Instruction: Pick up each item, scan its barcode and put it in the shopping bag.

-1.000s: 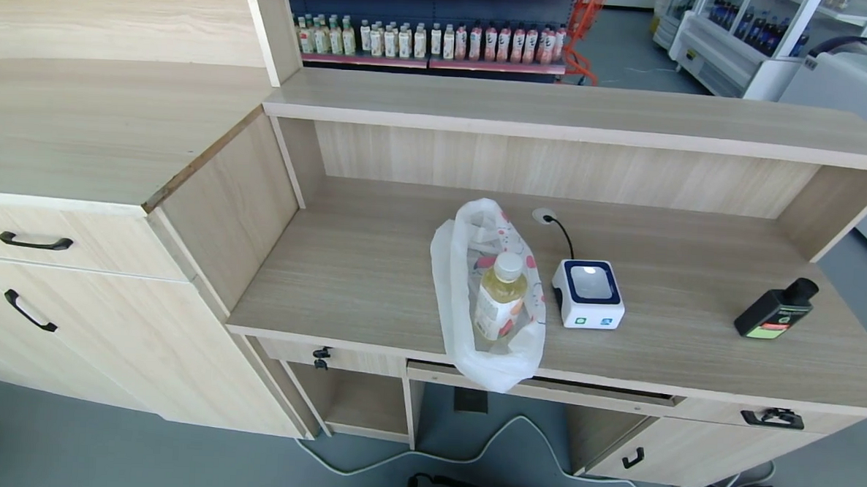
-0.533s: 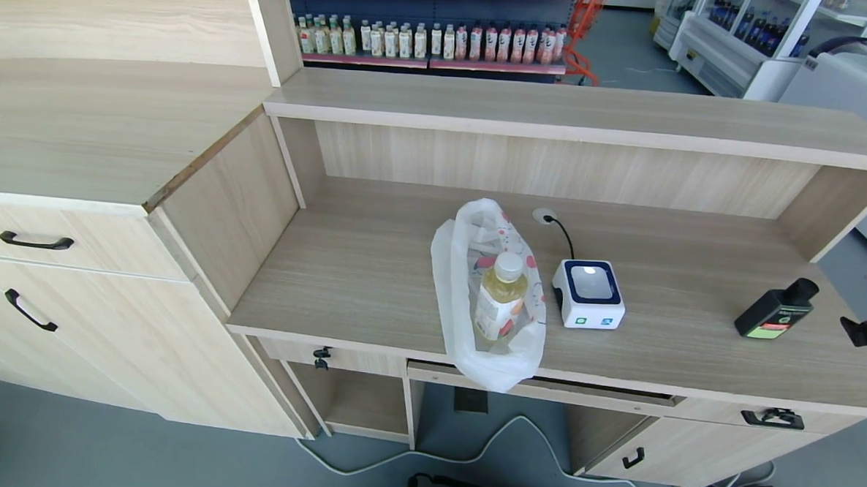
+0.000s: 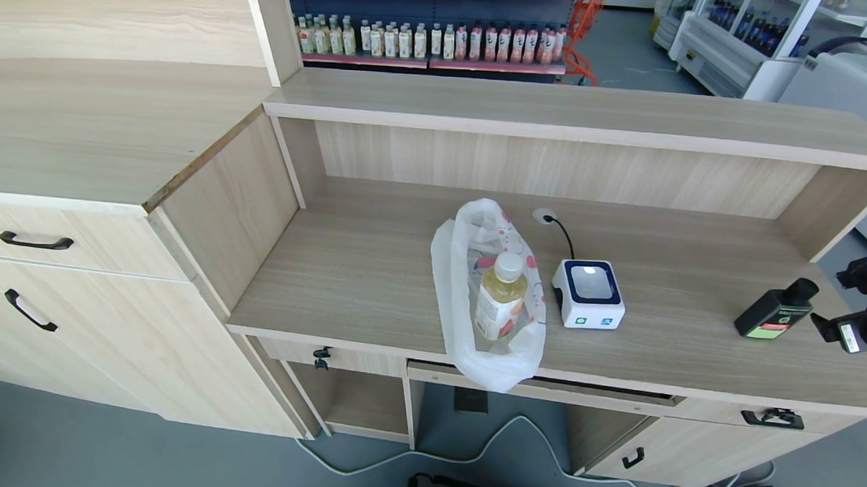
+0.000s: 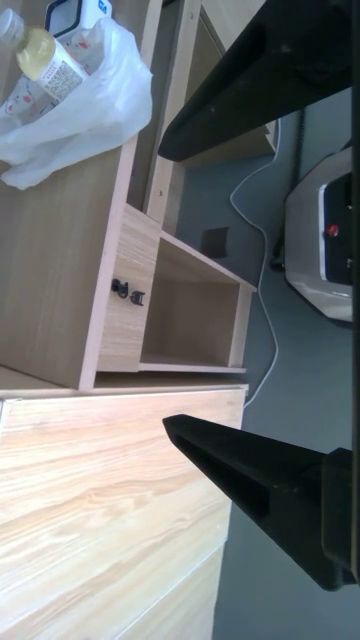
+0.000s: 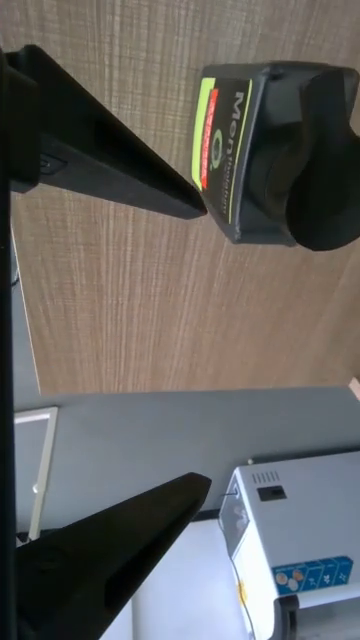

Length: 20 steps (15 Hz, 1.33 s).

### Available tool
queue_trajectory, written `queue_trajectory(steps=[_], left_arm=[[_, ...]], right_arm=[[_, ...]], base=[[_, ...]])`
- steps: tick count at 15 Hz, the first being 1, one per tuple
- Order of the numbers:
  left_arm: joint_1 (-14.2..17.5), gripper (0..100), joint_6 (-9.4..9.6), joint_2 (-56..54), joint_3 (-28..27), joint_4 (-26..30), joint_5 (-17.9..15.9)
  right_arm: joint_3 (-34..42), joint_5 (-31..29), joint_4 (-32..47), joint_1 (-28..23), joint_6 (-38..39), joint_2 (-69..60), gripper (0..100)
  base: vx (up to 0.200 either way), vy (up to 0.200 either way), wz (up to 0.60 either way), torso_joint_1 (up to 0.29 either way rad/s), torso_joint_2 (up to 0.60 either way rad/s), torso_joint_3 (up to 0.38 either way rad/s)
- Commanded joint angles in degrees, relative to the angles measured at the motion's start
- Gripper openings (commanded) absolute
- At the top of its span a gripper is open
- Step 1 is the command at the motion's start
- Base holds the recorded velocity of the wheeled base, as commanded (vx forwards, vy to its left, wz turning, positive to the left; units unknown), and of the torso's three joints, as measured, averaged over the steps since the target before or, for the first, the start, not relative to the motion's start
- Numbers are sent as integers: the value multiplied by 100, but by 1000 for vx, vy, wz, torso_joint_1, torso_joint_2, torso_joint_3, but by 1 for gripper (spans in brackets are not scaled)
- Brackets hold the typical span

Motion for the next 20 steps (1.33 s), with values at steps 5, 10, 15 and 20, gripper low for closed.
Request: queue_trajectory(steps=[5, 10, 15, 20], left_arm=[[3, 100, -2, -2, -8, 2, -1], [3, 100, -2, -2, 0, 2, -1], [3, 100, -2, -2, 0, 2, -1], [3, 100, -2, -2, 0, 2, -1]], right_arm=[[-160, 2, -5, 218, 15, 285, 100], [-441, 11, -110, 570, 516, 487, 100], [-423, 2, -216, 728, 665, 637, 100], [-371, 2, -383, 799, 1219, 821, 100]], base=[[0, 0, 0, 0, 0, 0], [0, 0, 0, 0, 0, 0], [0, 0, 0, 0, 0, 0], [0, 0, 0, 0, 0, 0]])
